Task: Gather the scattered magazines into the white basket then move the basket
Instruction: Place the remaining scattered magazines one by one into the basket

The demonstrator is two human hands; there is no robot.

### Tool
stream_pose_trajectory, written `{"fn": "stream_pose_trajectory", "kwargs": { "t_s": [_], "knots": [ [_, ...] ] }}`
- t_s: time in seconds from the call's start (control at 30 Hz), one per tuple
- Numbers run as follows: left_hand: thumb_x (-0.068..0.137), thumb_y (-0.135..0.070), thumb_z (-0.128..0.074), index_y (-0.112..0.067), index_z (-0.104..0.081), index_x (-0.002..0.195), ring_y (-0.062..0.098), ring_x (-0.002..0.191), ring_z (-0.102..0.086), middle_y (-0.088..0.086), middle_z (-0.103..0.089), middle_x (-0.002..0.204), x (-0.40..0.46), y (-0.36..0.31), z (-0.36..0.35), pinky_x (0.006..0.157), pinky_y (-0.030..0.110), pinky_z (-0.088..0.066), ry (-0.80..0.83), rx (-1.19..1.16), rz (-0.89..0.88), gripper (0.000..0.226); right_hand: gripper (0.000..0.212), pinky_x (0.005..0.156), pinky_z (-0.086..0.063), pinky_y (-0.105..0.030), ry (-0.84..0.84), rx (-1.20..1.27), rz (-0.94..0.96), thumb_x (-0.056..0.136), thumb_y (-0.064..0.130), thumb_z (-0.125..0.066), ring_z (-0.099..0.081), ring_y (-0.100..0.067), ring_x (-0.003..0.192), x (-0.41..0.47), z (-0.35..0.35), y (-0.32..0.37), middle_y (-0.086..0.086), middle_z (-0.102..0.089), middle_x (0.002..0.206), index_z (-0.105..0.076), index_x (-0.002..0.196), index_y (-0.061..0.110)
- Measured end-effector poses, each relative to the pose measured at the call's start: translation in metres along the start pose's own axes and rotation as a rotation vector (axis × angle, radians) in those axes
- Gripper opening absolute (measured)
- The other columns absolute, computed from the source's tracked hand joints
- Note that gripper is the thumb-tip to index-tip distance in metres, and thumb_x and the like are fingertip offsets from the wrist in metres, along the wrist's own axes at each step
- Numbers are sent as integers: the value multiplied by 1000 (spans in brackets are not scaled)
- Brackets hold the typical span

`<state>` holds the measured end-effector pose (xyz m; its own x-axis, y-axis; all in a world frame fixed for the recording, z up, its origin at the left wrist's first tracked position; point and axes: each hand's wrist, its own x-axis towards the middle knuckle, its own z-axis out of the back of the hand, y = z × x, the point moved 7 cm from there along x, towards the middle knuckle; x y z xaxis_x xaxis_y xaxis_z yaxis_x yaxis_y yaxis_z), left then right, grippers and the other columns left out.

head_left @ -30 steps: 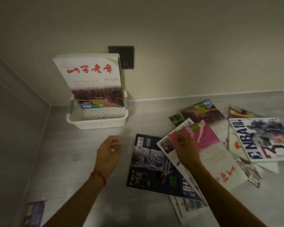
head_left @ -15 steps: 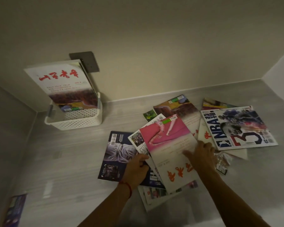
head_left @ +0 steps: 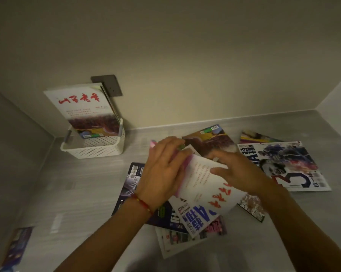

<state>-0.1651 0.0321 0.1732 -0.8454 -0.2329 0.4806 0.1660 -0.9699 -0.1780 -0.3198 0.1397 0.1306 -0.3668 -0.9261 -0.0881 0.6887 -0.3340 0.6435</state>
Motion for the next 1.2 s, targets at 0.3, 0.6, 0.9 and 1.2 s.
{"fn": "stream_pose_trajectory", "kwargs": {
  "t_s": [0.3,0.6,0.9,1.2],
  "knots": [
    [100,-47,-38,-41,-50,118,29,91,-68,1,-73,100,-13,71,3,69,34,-44,389,46,220,23,33,102,-38,-34,-164,-436,283,81,49,-71,-53,-13,121,50,15,103,9,-63,128,-66,110,34],
    [99,-27,-55,-17,-68,114,21,96,-72,-1,-76,106,-110,214,35,86,40,-60,107,-721,893,22,39,90,-55,-44,-284,566,-505,92,34,-63,-64,-24,109,65,-88,52,-2,-65,120,-54,127,22],
    [98,-34,-56,-32,-57,128,24,102,-73,-1,-72,121,-158,311,57,83,45,-61,-28,-1158,981,30,35,93,-56,-36,-115,501,-129,94,16,-62,-64,-8,111,163,-147,179,8,-65,129,-60,128,27],
    [87,-22,-64,-26,-70,111,2,81,-71,-11,-72,98,-98,450,119,69,27,-59,-262,-661,890,25,25,50,-34,6,-441,58,62,94,23,-62,-53,5,67,283,-93,268,-5,-72,107,-69,112,7]
  ]
}}
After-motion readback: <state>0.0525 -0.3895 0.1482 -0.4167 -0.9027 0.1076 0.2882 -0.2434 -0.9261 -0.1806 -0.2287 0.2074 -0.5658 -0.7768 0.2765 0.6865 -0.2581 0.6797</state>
